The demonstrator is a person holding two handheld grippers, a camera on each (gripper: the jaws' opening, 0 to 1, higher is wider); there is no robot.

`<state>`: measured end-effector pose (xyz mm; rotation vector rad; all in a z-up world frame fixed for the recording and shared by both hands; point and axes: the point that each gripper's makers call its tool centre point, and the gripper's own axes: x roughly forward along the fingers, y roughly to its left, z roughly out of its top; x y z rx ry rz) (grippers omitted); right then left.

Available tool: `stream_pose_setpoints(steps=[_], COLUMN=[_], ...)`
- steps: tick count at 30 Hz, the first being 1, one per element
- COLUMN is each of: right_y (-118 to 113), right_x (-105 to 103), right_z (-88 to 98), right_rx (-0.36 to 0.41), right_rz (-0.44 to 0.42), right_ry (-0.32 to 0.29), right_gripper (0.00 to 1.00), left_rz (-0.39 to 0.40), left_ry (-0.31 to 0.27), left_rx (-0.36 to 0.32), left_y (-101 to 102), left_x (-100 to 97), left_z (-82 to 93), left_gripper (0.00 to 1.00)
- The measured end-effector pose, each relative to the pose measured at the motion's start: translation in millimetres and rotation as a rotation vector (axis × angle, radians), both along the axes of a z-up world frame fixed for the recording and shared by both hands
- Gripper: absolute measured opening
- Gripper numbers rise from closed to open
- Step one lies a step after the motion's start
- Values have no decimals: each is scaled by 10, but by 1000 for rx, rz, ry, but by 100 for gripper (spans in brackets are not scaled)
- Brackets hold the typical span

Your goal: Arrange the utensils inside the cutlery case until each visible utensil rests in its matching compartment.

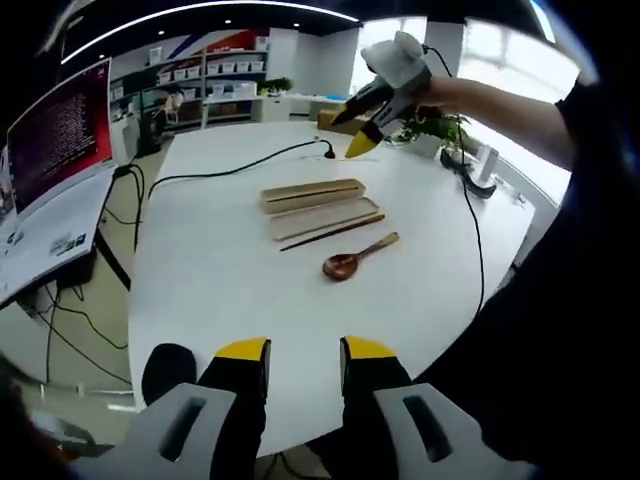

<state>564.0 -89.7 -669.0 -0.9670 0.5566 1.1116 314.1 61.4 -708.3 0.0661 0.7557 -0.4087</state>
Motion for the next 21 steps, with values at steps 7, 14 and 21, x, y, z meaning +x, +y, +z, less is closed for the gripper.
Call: stream_pose_setpoints(steps=[7, 14, 21], right_y=[-193, -373, -532], right_x=[-110, -201, -320], right_z=[71, 124, 202], right_rx=[42, 73, 141], right_rz=[-57, -110, -152], right_ry=[-5, -16, -33], right_gripper=[51, 50, 48], left_rz=[-16, -18, -28], left_ry=[-18, -74, -122], left_rx=[8, -9, 16], left_y=[-1, -30, 7], left_x=[53, 217, 402], left_z=[21, 144, 224], left_gripper=[29, 32, 38])
